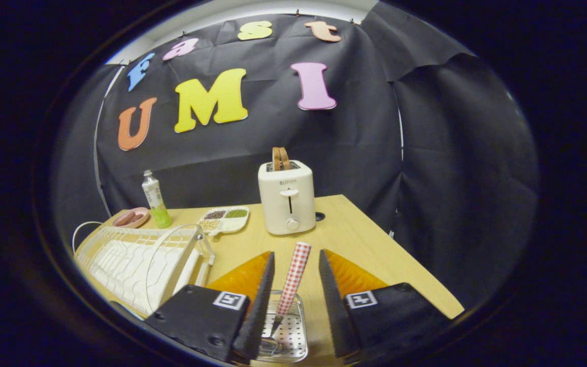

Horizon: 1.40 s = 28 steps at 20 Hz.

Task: Take the plate from the dish rack, then take the spoon from the basket and place it into the plate.

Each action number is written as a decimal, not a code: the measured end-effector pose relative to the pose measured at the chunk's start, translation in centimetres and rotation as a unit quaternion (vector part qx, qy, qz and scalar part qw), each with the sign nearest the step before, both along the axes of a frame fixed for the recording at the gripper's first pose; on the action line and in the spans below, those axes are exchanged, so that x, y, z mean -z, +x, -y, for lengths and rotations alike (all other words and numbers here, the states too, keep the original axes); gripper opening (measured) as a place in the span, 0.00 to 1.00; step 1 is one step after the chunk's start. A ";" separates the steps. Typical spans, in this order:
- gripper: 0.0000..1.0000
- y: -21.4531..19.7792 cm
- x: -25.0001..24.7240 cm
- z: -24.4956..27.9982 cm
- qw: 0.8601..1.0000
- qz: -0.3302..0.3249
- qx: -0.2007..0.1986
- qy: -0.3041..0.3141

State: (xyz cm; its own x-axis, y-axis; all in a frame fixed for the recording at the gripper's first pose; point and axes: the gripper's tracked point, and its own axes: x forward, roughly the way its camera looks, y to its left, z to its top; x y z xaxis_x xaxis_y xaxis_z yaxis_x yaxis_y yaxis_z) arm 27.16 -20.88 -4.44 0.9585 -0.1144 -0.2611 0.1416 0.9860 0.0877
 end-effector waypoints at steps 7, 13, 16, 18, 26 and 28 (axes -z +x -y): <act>0.16 -1.5 -3.1 -2.0 0.998 0.060 -0.013 0.018; 0.16 -4.4 -8.7 -2.8 0.993 0.104 0.013 -0.054; 0.16 -7.3 -12.1 -4.1 0.987 0.140 0.031 -0.068; 0.16 -9.6 -14.0 -6.2 0.984 0.159 0.019 -0.072; 0.16 -18.6 -18.6 -14.6 0.969 0.229 -0.016 -0.092; 0.16 -20.1 -17.8 -17.3 0.967 0.237 -0.026 -0.091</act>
State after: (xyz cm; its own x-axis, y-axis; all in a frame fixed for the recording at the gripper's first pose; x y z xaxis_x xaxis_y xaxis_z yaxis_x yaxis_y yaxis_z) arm 7.10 -3.61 13.39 0.9715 -0.0652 0.2280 0.0773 0.9960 -0.0447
